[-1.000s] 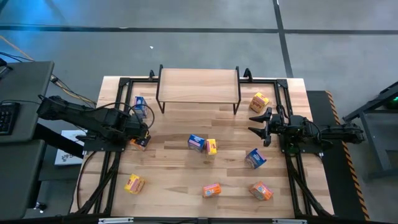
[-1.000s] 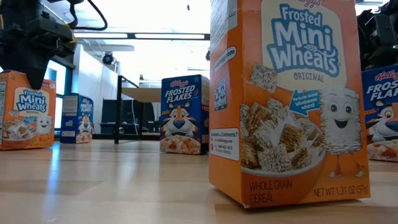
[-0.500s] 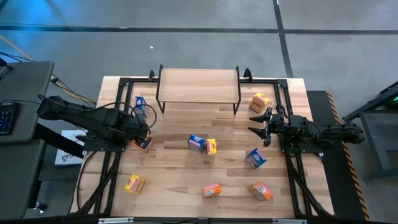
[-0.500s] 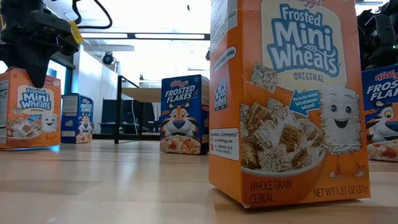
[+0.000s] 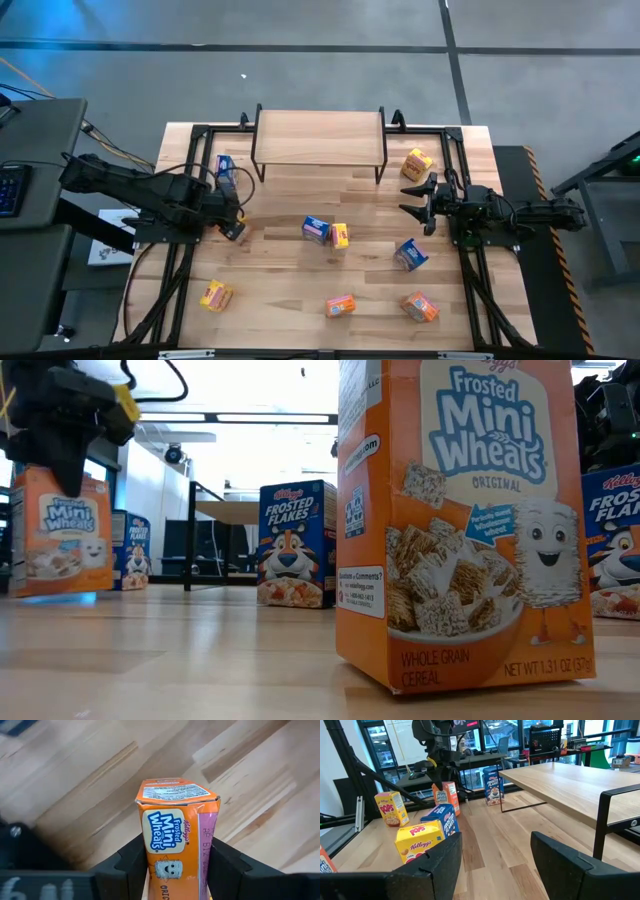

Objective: Stack cereal on shelf
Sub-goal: Put the top left orange cereal box on the shelf

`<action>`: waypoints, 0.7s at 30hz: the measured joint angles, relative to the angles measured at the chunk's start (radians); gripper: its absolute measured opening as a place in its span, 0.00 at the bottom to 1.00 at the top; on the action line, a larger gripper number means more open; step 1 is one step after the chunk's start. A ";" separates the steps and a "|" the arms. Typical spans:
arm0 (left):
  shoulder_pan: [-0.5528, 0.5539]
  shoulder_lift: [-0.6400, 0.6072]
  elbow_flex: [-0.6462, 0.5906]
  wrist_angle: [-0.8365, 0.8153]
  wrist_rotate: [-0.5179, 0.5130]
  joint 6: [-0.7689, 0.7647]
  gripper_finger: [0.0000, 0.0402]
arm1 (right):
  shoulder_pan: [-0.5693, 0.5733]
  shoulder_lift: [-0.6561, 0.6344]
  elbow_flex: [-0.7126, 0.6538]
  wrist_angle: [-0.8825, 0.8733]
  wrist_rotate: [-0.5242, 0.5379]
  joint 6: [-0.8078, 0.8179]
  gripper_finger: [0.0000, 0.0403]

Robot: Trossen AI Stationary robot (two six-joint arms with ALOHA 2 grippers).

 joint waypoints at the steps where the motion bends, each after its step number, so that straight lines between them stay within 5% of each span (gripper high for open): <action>1: 0.000 0.000 0.008 0.007 -0.009 0.013 0.39 | 0.000 0.000 0.000 0.000 0.000 0.000 0.57; 21: 0.011 0.000 0.180 0.022 -0.123 0.210 0.39 | 0.000 0.000 0.000 0.000 0.000 0.000 0.57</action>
